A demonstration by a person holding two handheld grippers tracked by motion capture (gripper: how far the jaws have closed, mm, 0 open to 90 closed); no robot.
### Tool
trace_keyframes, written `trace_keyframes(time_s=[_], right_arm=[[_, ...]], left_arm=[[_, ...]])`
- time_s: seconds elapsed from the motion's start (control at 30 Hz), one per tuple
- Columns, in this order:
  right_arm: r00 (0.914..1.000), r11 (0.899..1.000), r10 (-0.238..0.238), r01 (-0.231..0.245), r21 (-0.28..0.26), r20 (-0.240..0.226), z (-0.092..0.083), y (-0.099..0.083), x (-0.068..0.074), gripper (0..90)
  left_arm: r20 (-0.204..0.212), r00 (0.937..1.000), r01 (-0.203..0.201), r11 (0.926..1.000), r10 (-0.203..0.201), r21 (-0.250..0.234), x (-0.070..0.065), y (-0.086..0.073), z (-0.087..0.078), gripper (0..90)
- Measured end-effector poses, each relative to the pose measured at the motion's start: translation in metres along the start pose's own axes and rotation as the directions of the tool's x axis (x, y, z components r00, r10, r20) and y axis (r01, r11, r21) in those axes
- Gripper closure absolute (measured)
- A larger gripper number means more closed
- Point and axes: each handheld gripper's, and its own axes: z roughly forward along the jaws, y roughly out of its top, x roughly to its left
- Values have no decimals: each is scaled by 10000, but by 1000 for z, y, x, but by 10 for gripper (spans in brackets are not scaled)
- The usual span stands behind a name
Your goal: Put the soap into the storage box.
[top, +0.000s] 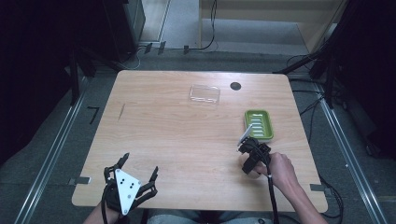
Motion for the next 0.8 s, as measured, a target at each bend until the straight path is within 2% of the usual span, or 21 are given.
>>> trace_keyframes(time_s=[0.1, 0.37, 0.8], right_arm=[[10000, 9999, 21, -22, -112, -83, -2, -1, -2, 333], [9999, 9999, 160, -160, 18, -36, -3, -2, -4, 333], [9980, 9980, 635, -634, 83, -18, -8, -7, -15, 333]], left_arm=[[-8, 10000, 1, 10000, -1, 0, 0, 0, 0, 139], [5, 10000, 3, 10000, -3, -31, 0, 0, 0, 140], [29, 10000, -16, 10000, 16, -20, -1, 0, 0, 140]])
